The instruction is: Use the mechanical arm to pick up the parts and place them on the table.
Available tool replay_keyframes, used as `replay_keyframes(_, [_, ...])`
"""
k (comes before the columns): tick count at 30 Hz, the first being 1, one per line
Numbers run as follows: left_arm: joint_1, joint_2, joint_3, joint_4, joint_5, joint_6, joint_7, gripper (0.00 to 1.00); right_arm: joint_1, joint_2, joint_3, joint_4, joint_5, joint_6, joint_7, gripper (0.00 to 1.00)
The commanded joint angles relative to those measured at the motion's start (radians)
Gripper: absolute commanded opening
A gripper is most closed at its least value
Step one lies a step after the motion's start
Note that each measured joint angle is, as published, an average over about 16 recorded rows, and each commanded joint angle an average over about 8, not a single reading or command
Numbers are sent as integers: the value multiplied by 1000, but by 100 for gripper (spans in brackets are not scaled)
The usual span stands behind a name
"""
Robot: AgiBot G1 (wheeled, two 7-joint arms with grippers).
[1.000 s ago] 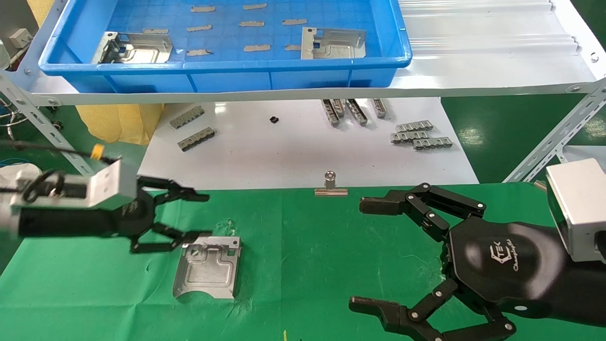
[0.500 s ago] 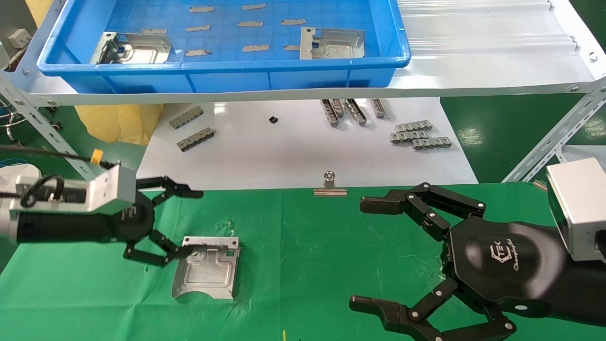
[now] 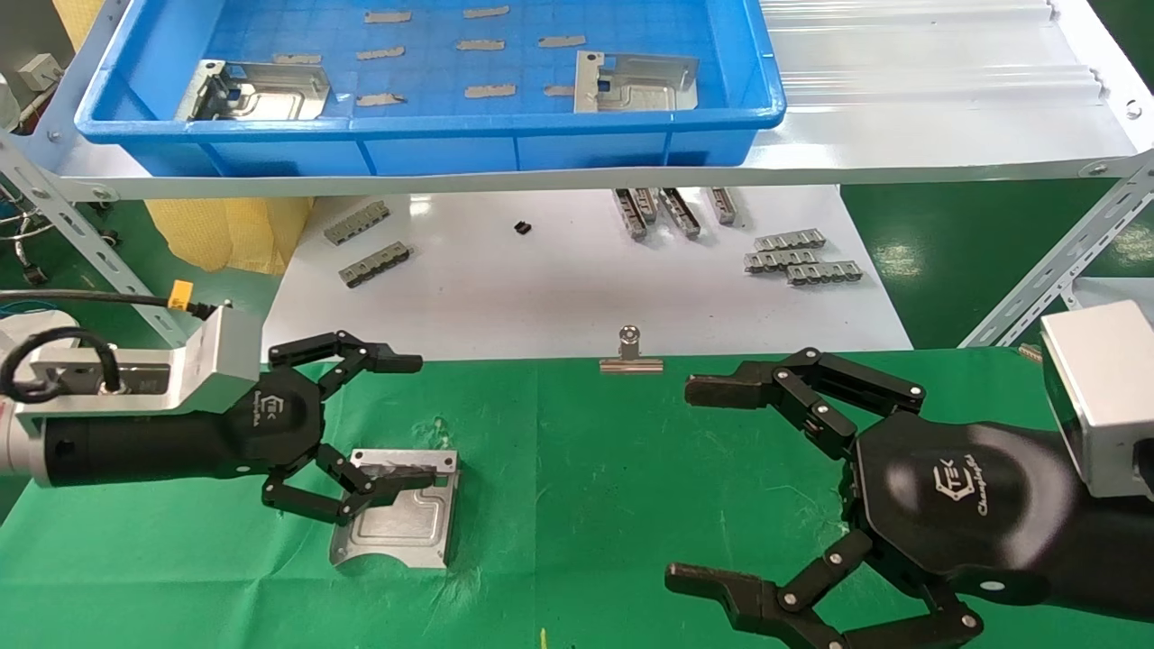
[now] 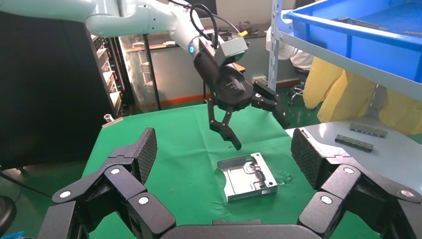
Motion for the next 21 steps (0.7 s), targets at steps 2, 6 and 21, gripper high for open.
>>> replay_keyframes(2, [34, -15, -37, -56, -11, -5, -37, 100, 0, 0, 0, 0, 0, 0, 0, 100])
replay_keyframes(6, [80, -36, -87, -131, -27, -13, -87, 100, 0, 0, 0, 0, 0, 0, 0, 100])
replay_keyframes(21, [251, -113, -274, -412, -85, -40, -273, 100, 0, 0, 0, 0, 0, 0, 0, 100])
